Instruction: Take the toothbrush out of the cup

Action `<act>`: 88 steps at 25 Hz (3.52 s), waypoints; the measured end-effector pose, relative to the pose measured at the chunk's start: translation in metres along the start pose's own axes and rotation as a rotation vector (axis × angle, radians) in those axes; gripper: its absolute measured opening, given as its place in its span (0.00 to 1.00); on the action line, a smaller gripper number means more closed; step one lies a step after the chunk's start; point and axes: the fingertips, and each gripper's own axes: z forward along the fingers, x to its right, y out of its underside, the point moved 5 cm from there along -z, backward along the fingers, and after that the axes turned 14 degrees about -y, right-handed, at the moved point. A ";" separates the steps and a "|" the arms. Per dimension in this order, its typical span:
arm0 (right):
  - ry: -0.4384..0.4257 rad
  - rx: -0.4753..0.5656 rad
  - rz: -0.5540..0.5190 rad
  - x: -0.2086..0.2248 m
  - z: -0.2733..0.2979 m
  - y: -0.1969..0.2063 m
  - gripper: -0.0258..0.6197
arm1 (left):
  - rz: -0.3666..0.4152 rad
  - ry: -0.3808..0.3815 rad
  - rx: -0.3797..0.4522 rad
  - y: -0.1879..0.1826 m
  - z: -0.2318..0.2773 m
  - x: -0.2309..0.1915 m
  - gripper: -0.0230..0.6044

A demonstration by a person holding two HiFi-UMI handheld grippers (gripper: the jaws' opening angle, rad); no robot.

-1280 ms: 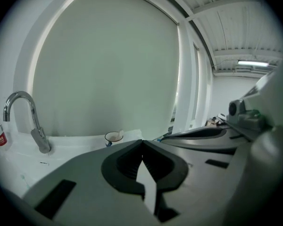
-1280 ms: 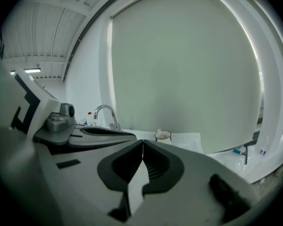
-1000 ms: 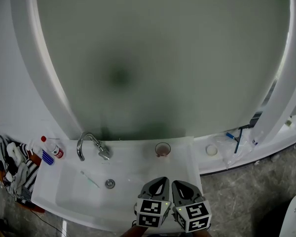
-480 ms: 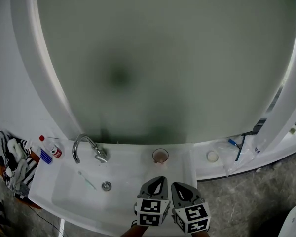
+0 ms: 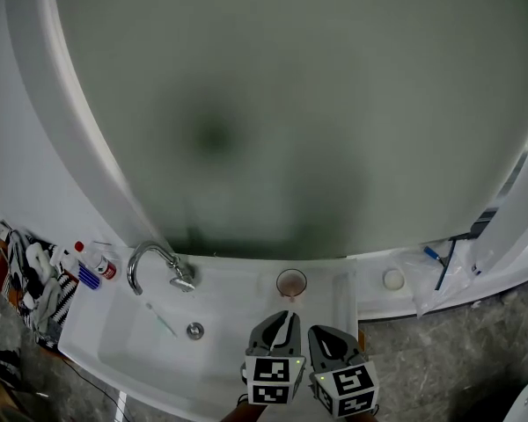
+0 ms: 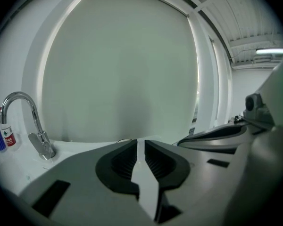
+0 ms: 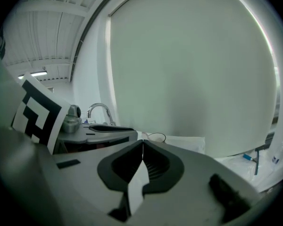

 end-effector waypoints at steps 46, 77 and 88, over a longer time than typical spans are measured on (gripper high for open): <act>0.000 -0.012 0.091 0.053 0.014 0.013 0.06 | 0.080 -0.111 -0.118 0.029 0.099 -0.001 0.22; -0.013 -0.019 0.051 0.032 0.009 0.017 0.06 | 0.029 -0.108 -0.056 0.012 0.076 -0.013 0.12; 0.005 0.010 0.056 0.013 0.002 0.011 0.06 | -0.002 -0.083 0.007 -0.005 0.053 -0.013 0.12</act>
